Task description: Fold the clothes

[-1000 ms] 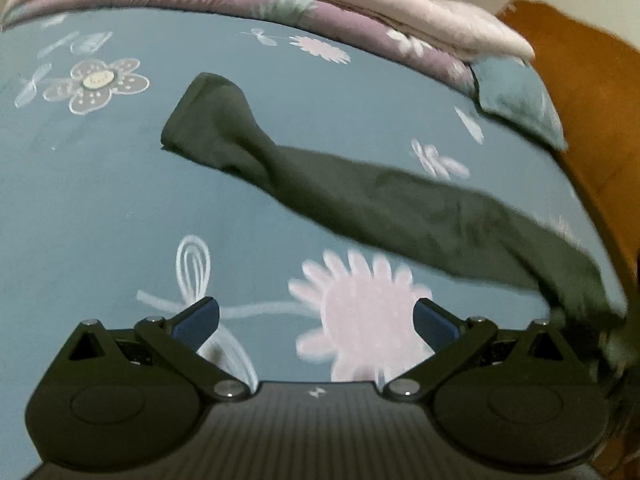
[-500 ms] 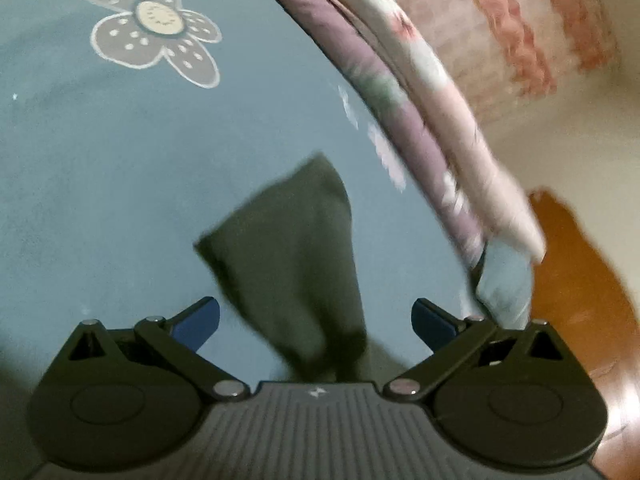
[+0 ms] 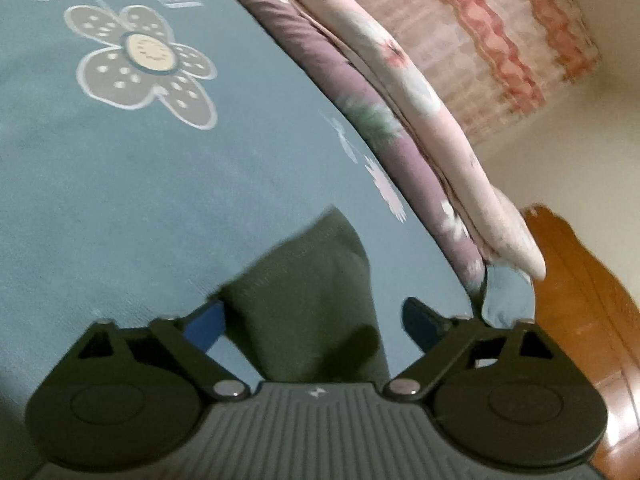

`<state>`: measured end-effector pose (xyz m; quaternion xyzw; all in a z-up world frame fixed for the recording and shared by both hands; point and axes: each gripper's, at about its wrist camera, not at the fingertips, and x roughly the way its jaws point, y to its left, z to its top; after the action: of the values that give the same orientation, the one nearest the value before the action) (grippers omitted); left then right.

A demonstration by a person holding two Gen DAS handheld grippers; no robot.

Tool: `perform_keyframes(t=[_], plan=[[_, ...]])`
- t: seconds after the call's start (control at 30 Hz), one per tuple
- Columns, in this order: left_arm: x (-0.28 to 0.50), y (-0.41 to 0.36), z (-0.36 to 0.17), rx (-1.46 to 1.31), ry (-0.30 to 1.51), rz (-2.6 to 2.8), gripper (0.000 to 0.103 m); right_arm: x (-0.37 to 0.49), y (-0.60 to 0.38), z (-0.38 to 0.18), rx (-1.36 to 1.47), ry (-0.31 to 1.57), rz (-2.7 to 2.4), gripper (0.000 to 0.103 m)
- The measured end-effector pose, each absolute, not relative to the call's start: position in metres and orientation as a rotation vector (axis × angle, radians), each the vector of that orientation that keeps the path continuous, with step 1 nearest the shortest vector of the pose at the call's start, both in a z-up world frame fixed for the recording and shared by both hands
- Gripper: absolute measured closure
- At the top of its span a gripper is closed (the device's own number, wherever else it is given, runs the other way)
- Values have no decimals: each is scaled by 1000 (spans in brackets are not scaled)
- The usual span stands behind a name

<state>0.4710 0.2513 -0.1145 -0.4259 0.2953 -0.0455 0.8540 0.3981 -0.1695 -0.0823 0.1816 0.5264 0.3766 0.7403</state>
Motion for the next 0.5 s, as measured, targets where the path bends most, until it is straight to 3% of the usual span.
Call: perform_keyframes(t=[0.13, 0.17, 0.4, 0.43, 0.47, 0.5], plan=[[464, 261, -121, -933, 633, -33, 60, 394, -174, -81, 408, 1141, 822, 46], [463, 263, -122, -943, 641, -33, 64, 394, -174, -81, 409, 1139, 821, 46], [480, 256, -119, -876, 689, -13, 65, 393, -176, -84, 434, 1134, 819, 46], [482, 253, -117, -854, 697, 6, 70, 393, -177, -85, 438, 1133, 819, 46], [482, 250, -115, -828, 709, 37, 88, 392, -177, -84, 438, 1131, 818, 46], [482, 247, -113, -801, 723, 70, 98, 392, -177, -84, 434, 1128, 819, 46]])
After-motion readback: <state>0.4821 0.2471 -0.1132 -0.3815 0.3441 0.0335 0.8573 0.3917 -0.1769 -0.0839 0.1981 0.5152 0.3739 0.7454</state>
